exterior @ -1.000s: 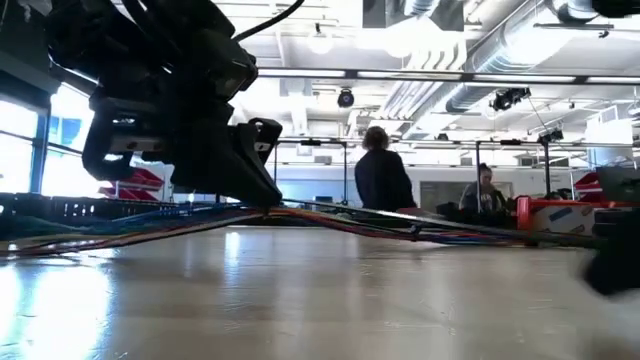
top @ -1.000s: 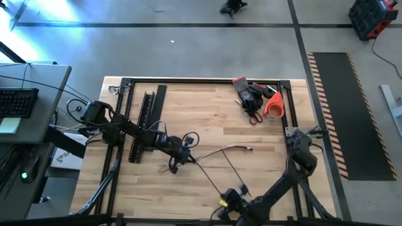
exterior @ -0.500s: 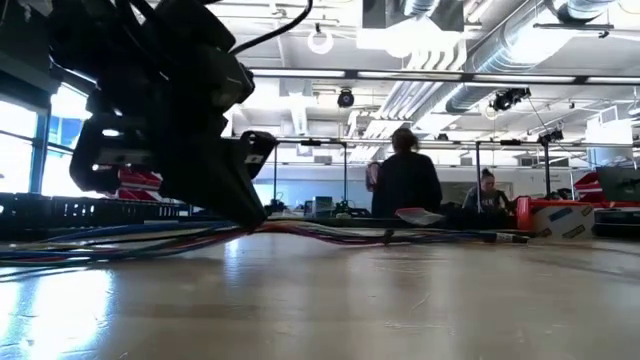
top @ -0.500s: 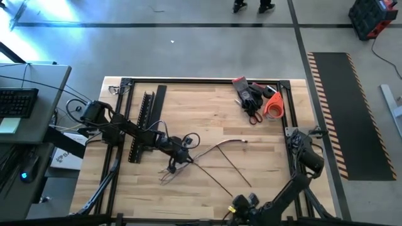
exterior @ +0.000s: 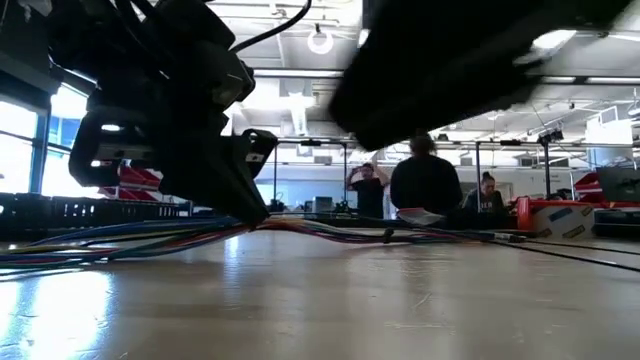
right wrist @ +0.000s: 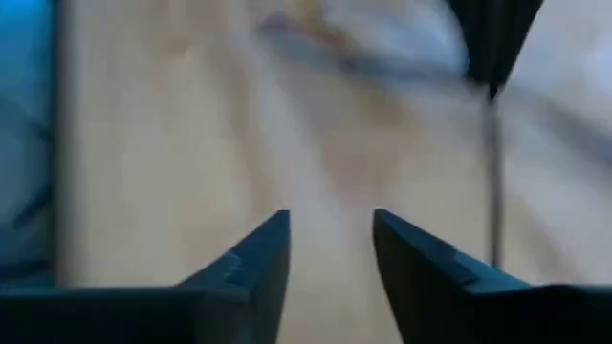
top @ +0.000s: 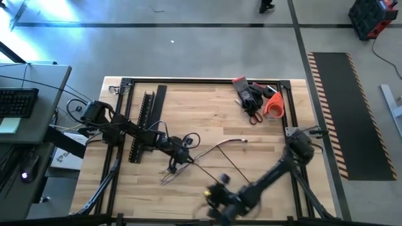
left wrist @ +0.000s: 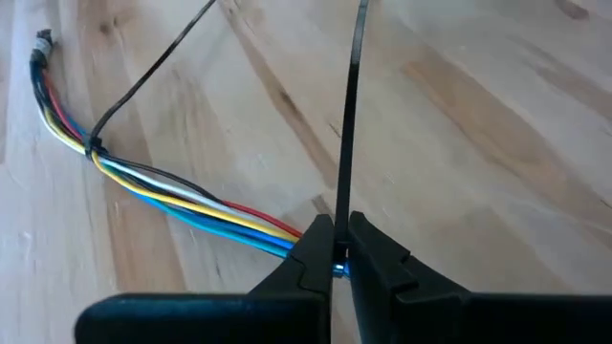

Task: Ziptie cables
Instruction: Wrap the cables together using the black zip tie

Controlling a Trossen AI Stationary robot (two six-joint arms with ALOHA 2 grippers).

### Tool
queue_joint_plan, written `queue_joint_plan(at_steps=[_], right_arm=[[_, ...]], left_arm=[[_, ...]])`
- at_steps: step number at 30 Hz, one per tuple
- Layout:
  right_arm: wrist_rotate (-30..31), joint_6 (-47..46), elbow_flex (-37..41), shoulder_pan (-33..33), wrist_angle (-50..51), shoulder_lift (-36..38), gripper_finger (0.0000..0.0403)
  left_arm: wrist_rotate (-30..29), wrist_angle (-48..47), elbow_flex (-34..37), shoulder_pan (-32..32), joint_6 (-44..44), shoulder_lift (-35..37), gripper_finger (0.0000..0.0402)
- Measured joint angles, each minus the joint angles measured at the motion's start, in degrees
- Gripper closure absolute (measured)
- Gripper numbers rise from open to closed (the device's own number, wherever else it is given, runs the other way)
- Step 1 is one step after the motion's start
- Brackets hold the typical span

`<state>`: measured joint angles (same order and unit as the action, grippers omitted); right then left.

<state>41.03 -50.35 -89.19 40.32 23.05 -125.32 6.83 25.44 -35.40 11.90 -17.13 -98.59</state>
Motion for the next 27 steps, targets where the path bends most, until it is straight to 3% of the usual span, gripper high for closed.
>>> queue_joint_plan(at_steps=[2,5,9,15,23,27], right_arm=[[2.66,5.63,0.00,-2.93,-2.73,-2.14,0.0241],[7.83,6.61,0.17,-5.93,-3.54,-3.86,0.0227],[8.37,5.36,0.00,-8.24,-3.02,-5.08,0.0233],[8.14,5.48,-0.02,-9.57,-3.60,-6.30,0.0281],[8.21,2.69,0.02,-9.42,-2.92,-6.90,0.0390],[9.58,1.59,0.02,-8.67,-2.91,-6.90,0.0397]], left_arm=[[0.02,-0.34,0.00,0.29,0.14,0.00,0.0401],[0.08,-0.04,0.00,0.60,0.44,0.00,0.0401],[0.11,-0.51,-0.02,1.05,0.51,0.00,0.0401],[0.11,-0.03,-0.02,1.32,0.51,0.00,0.0401],[0.02,-0.10,-0.02,1.32,0.36,0.00,0.0401],[0.06,-0.39,-0.09,1.31,0.38,0.00,0.0401]])
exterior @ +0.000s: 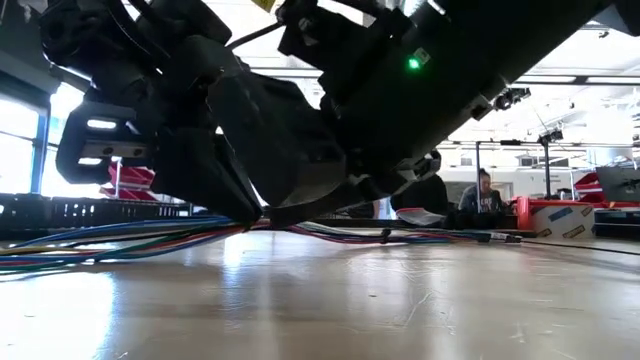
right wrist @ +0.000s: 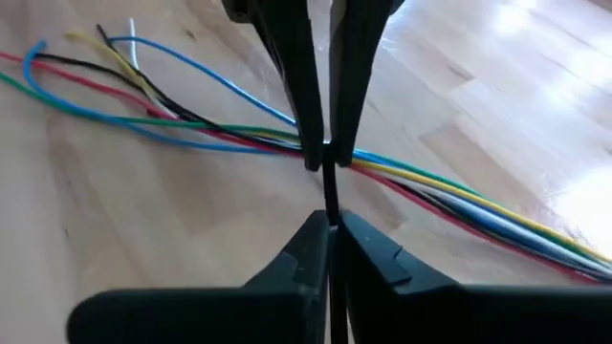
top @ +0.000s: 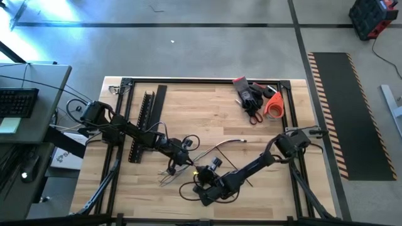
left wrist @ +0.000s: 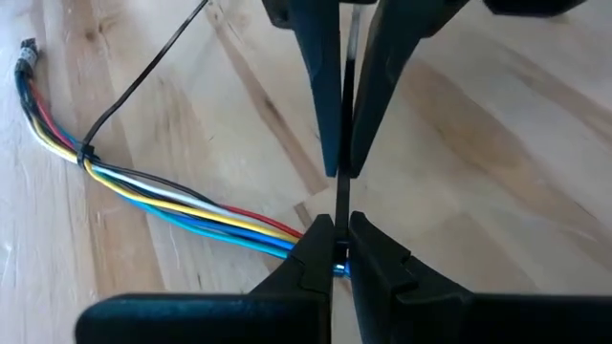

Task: Ziptie cables
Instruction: Wrap the cables together using the black zip tie, then put the zip-tied cables into the black cable duct

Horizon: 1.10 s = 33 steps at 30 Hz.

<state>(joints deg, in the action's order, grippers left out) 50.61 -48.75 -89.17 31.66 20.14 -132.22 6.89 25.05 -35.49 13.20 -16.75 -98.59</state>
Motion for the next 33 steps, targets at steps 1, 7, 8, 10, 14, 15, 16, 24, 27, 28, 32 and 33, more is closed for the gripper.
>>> queue_joint_plan(at_steps=[1,7,8,10,14,15,16,24,27,28,32,33], right_arm=[[0.04,-0.25,0.00,0.26,0.06,0.00,0.0399],[0.67,-6.25,-0.02,2.91,2.02,0.00,0.0401],[0.60,-7.99,-0.06,3.49,3.06,0.00,0.0402],[-0.35,-12.27,-0.13,4.92,6.64,0.14,0.0402],[-3.32,-19.93,0.00,8.03,13.49,0.22,0.0402],[-3.68,-21.13,0.00,8.38,14.90,0.46,0.0402],[-3.74,-22.17,0.00,8.48,16.06,0.60,0.0402],[-10.51,-24.76,0.00,8.64,23.18,3.00,0.0403],[-12.26,-24.33,0.00,8.57,24.63,4.69,0.0388],[-12.49,-24.01,0.00,8.59,24.62,5.36,0.0378],[-12.60,-22.00,0.00,8.72,25.74,7.19,0.0321],[-12.63,-21.17,0.00,8.75,26.13,7.62,0.0305]], left_arm=[[0.10,-0.05,-0.05,0.01,0.00,0.00,0.0401],[0.64,-0.95,-0.30,0.05,-0.69,0.07,0.0401],[0.75,-1.16,-0.28,0.07,-0.80,0.07,0.0401],[0.49,-1.70,-0.27,0.08,-0.95,0.09,0.0401],[-0.15,-3.74,0.11,-0.37,-0.94,-0.10,0.0401],[-0.27,-3.56,0.05,-0.52,-0.94,0.10,0.0401],[-0.15,-3.45,0.05,-0.67,-0.94,0.13,0.0401],[-0.21,-1.85,0.09,-0.81,1.54,-0.02,0.0386],[-0.36,-2.00,0.09,-0.87,3.22,0.02,0.0352],[-0.31,-2.45,0.09,-0.87,3.74,0.21,0.0338],[-2.56,-6.47,0.03,-0.78,4.37,2.00,0.0286],[-4.26,-8.38,-0.23,-0.77,4.62,2.90,0.0276]])
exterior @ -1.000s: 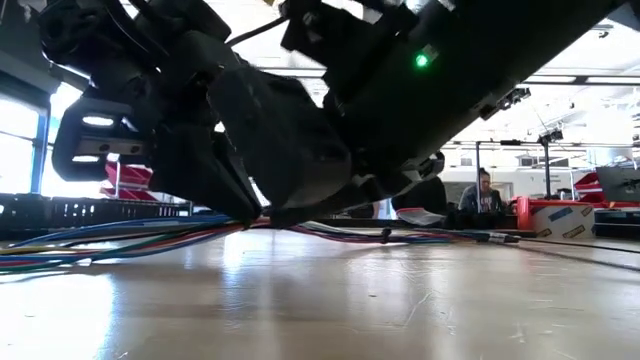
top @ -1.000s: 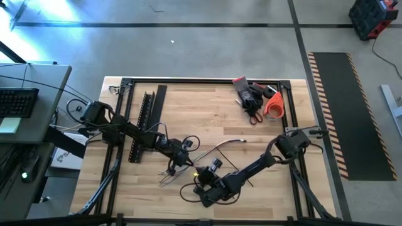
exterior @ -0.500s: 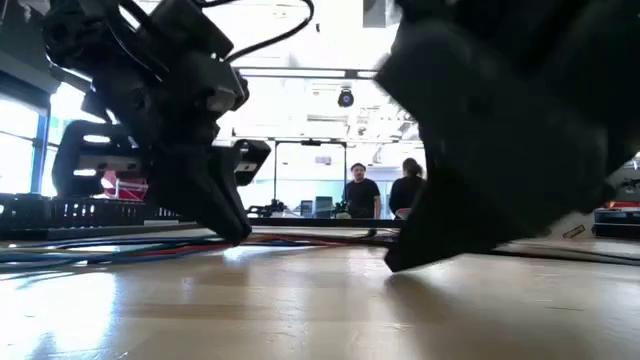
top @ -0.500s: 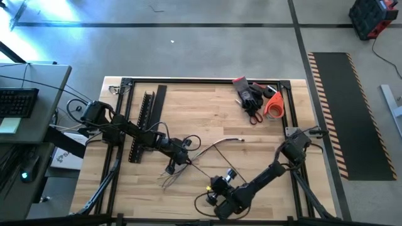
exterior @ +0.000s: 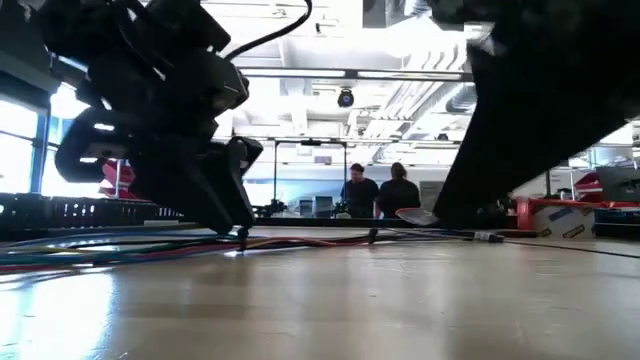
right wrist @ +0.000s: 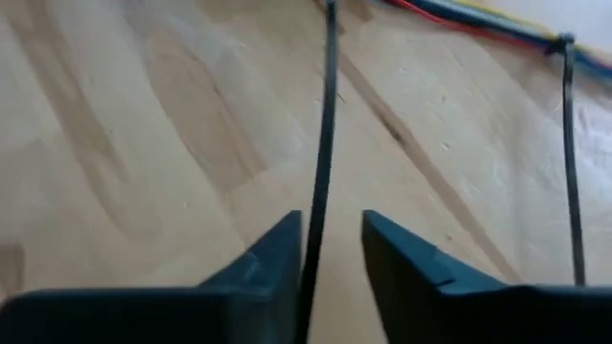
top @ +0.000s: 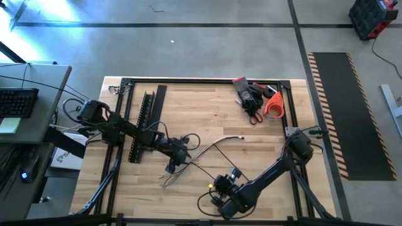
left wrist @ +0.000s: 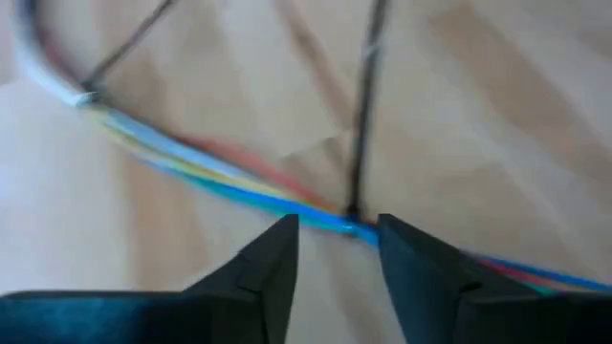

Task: Ziptie cables
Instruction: Put the zip-tied cables into the black cable duct

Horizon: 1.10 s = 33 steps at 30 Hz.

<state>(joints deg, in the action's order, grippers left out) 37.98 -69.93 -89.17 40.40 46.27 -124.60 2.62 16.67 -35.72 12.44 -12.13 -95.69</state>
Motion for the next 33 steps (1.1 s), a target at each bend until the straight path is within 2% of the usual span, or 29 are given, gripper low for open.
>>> queue_joint_plan(at_steps=[3,8,11,15,19,24,29,33], right_arm=[[-0.46,4.31,0.00,-0.02,1.38,1.32,0.0258],[-2.75,13.42,0.00,0.50,2.83,3.76,0.0193],[0.38,16.07,-0.07,1.59,7.24,4.57,0.0168],[7.05,11.27,3.02,1.87,14.92,4.49,0.0158],[8.80,8.25,11.58,-0.48,12.41,4.78,0.0158],[9.14,10.56,18.73,-4.12,4.66,5.17,0.0158],[10.24,15.43,19.76,-7.17,1.58,5.36,0.0158],[11.52,20.23,19.79,-8.59,0.09,5.63,0.0158]], left_arm=[[-4.99,-5.27,-0.73,-0.06,1.18,3.74,0.0258],[-11.93,-14.15,-0.64,-0.60,5.23,12.34,0.0254],[-19.91,-21.66,-0.60,-1.87,10.36,17.48,0.0258],[-31.58,-27.21,2.00,-6.19,19.48,24.08,0.0261],[-31.13,-31.01,5.33,-15.40,26.54,29.90,0.0261],[-32.01,-40.49,5.67,-25.95,31.97,33.56,0.0261],[-32.96,-49.31,5.78,-32.01,38.76,32.95,0.0261],[-32.83,-50.38,6.83,-33.78,42.70,31.70,0.0261]])
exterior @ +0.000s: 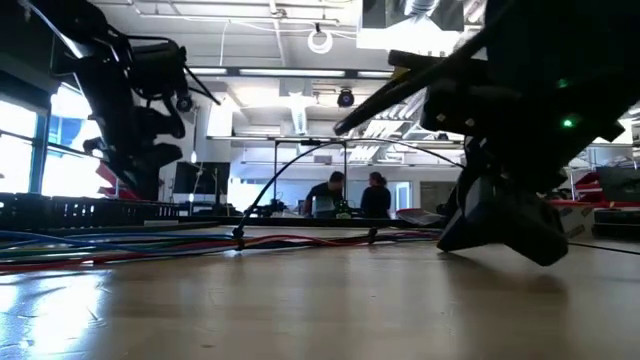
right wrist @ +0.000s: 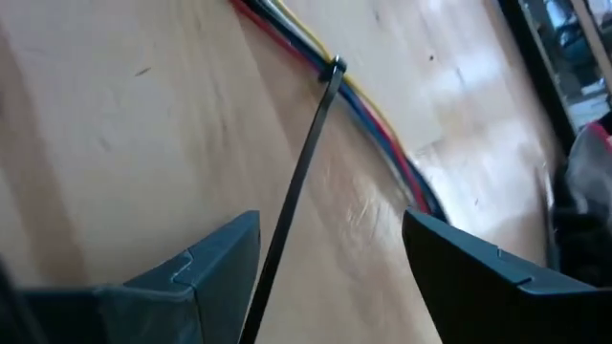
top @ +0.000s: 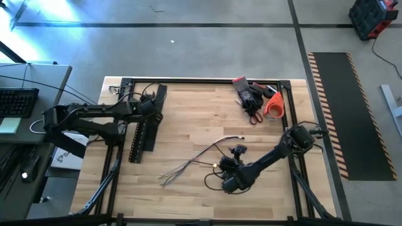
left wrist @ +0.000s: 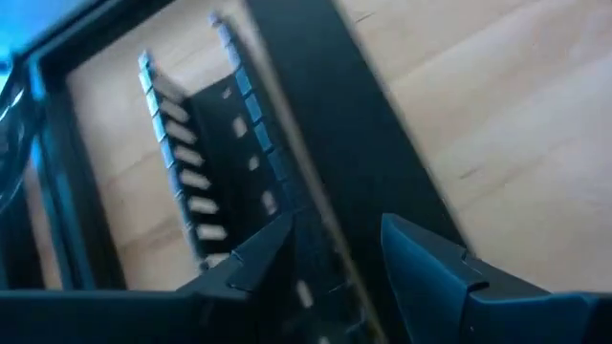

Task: Ziptie cables
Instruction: Put the zip-tied cables into the black cable duct

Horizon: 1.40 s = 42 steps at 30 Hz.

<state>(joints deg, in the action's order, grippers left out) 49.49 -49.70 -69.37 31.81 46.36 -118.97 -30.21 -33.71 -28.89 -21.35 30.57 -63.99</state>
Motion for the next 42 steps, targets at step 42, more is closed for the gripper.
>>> queue_joint_plan(at_steps=[42], right_arm=[[12.33,-16.30,0.03,10.88,14.48,13.71,0.0158]], left_arm=[[12.68,7.57,-18.31,3.62,-13.69,-3.32,0.0401]])
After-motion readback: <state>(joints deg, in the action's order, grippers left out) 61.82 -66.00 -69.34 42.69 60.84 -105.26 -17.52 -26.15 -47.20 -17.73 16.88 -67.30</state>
